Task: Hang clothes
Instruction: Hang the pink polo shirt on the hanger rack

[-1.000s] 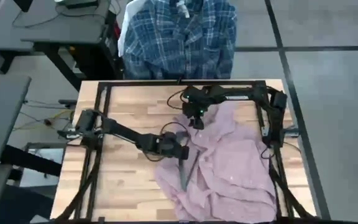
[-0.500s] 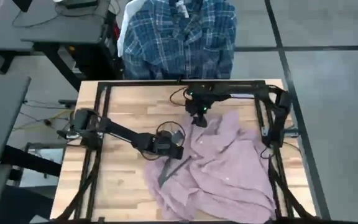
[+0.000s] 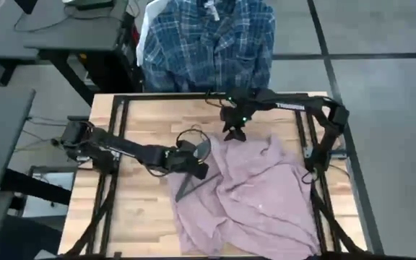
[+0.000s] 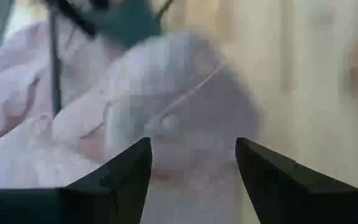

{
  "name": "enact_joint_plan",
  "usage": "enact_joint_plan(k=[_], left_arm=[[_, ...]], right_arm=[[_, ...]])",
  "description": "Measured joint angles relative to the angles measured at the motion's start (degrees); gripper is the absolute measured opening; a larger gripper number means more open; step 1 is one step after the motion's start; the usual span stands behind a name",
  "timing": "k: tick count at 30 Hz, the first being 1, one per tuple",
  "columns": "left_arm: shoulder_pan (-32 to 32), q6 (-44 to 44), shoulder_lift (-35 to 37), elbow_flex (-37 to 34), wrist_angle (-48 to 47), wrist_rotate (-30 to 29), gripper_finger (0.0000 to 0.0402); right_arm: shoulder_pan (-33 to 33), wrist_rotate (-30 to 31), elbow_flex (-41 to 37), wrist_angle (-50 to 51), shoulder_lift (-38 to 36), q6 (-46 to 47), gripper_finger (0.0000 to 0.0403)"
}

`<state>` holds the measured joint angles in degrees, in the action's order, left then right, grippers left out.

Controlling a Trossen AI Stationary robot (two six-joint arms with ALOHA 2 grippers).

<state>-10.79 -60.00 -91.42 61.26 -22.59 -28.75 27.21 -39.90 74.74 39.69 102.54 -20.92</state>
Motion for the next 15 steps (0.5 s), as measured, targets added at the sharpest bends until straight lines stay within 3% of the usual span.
enact_joint_plan(k=[7, 15], left_arm=[[0.2, -0.7, -0.6, 0.1, -0.8, -0.6, 0.0055], [0.1, 0.2, -0.6, 0.1, -0.5, -0.4, 0.0055]], right_arm=[[1.5, -7.0, -0.2, -0.8, -0.6, 4.7, 0.0221], [2.2, -6.7, -1.3, -0.2, -0.1, 4.6, 0.0221]])
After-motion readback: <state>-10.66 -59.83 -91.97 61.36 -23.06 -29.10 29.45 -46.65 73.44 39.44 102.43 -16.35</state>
